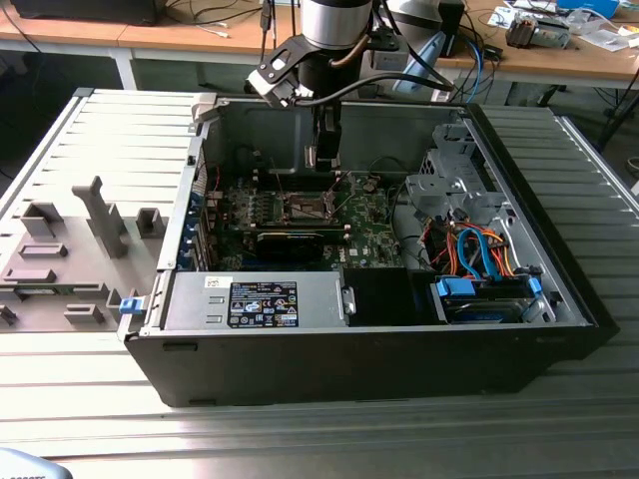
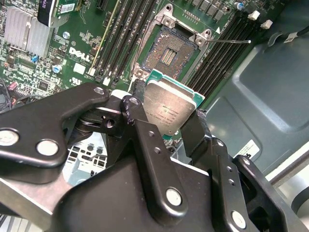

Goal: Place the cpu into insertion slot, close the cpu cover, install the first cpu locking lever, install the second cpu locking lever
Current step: 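Place the cpu into insertion slot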

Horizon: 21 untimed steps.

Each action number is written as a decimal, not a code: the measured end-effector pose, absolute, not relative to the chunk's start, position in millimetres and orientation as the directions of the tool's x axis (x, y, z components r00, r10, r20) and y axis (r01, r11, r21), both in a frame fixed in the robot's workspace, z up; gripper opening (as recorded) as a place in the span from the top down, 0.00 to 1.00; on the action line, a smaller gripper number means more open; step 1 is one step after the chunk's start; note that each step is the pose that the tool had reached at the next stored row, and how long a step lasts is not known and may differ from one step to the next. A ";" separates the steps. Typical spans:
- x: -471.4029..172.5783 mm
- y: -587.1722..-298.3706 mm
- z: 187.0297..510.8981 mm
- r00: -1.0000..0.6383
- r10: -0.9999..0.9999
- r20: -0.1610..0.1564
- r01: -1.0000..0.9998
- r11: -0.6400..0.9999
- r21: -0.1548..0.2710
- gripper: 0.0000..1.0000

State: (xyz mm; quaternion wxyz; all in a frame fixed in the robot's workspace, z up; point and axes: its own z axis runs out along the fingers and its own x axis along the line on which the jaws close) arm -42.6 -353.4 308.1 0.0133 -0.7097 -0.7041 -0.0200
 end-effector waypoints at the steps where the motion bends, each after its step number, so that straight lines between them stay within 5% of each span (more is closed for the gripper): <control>1: -42.6 -353.4 308.0 0.008 0.999 0.047 1.000 -0.009 0.009 0.46; 21: -42.6 -353.4 308.0 0.021 0.999 0.047 1.000 -0.021 0.009 0.46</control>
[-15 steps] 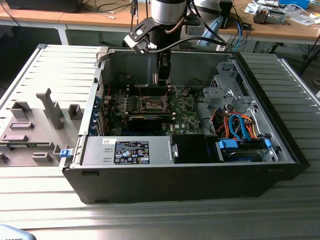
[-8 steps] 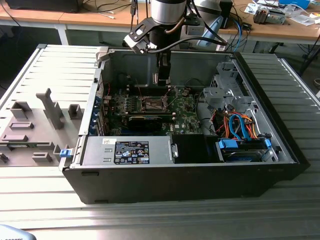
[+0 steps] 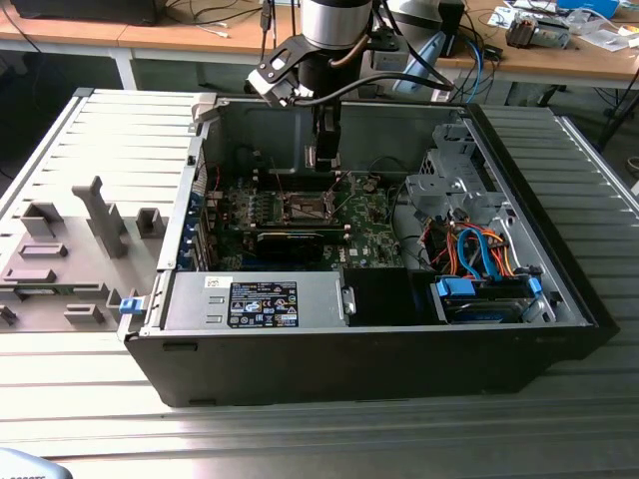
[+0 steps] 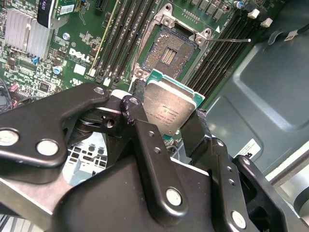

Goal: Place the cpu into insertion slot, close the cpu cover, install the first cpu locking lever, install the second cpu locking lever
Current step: 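Place the cpu into insertion slot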

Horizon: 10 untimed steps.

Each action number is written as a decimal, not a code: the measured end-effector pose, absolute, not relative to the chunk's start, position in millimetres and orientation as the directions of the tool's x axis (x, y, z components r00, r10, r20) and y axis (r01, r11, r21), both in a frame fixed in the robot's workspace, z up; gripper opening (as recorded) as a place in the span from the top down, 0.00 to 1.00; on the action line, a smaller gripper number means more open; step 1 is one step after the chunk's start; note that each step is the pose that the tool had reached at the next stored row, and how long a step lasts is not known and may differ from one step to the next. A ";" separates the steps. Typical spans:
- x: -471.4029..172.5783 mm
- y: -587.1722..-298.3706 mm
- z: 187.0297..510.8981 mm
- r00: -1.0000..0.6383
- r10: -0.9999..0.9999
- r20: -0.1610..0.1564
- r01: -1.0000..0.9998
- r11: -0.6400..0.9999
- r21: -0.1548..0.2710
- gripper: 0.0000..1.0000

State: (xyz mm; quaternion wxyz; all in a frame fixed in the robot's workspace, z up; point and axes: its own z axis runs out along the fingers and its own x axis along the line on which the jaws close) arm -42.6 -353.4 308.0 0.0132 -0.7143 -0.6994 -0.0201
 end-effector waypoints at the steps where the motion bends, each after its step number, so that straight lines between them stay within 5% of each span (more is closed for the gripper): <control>1: -42.6 -353.4 308.0 0.021 0.999 0.047 1.000 -0.022 0.009 0.46; 10: -42.6 -353.4 308.0 0.026 0.999 0.047 1.000 -0.027 0.009 0.46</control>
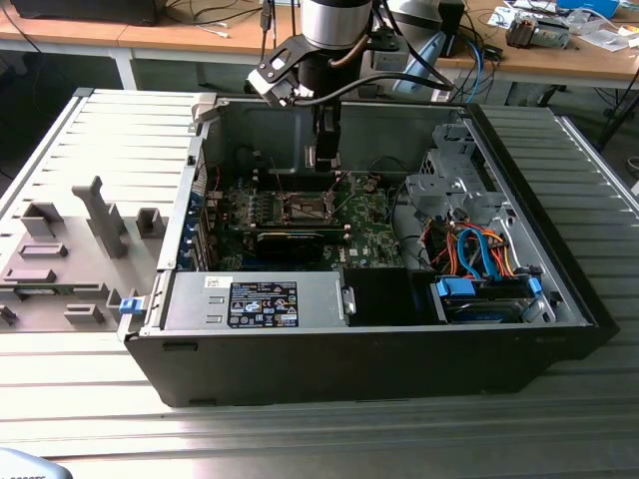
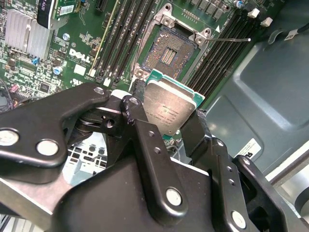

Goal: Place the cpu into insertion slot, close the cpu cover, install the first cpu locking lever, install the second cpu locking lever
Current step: 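Place the cpu into insertion slot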

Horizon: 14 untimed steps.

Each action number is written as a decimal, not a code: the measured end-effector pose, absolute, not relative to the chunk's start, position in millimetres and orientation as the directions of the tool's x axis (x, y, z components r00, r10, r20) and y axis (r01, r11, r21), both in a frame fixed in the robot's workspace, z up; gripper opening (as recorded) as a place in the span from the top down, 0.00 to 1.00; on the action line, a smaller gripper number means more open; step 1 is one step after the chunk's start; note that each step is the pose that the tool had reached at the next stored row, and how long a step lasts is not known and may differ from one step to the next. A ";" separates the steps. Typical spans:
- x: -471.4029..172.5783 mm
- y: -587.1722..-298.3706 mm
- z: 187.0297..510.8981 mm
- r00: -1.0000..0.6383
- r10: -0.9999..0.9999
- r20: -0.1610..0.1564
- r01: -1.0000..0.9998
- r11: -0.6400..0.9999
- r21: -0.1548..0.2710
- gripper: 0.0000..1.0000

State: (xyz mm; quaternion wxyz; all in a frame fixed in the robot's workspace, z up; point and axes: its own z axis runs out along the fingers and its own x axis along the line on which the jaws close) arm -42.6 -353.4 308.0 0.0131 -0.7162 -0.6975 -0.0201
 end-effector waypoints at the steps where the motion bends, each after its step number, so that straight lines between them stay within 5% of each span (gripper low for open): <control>1: -42.6 -353.4 308.1 0.027 0.999 0.047 1.000 -0.028 0.009 0.46; 14: -42.6 -353.4 308.1 0.040 0.998 0.047 0.999 -0.040 0.009 0.46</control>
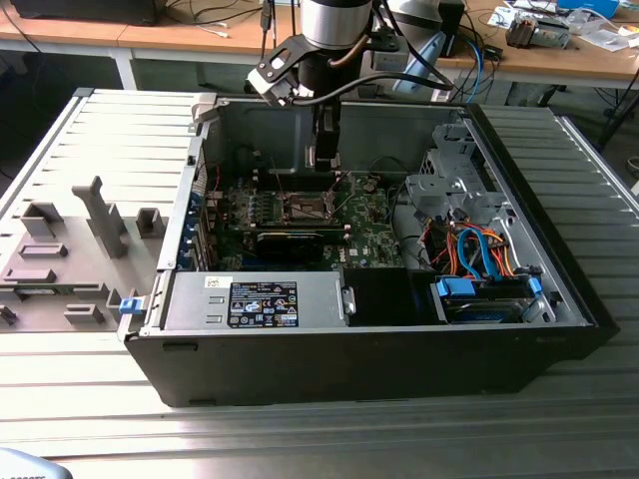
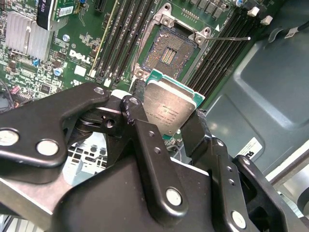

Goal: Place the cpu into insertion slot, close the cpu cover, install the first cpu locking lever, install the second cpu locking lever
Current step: 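Place the cpu into insertion slot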

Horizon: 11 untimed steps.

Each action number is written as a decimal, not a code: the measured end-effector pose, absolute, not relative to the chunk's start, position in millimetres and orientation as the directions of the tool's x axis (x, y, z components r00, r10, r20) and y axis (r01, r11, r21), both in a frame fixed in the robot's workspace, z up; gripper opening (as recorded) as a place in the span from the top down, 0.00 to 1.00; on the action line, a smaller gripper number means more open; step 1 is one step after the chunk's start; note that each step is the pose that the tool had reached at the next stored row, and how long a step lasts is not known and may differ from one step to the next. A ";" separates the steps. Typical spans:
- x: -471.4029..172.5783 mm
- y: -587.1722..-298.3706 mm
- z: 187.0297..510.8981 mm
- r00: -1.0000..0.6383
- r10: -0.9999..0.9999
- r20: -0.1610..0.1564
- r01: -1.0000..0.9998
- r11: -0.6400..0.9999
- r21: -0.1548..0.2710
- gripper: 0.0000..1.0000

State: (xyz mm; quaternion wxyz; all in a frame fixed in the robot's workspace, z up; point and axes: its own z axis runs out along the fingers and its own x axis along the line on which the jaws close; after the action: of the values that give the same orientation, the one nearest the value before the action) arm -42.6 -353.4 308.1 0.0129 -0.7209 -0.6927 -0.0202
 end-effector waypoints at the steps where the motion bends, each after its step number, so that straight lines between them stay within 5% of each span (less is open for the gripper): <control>1: -42.6 -353.4 308.0 0.041 0.998 0.047 0.999 -0.041 0.009 0.46; 11: -42.6 -353.4 308.0 0.052 0.998 0.047 0.999 -0.052 0.009 0.46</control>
State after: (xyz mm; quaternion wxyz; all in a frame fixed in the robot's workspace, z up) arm -42.6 -353.4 308.0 0.0128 -0.7250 -0.6883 -0.0203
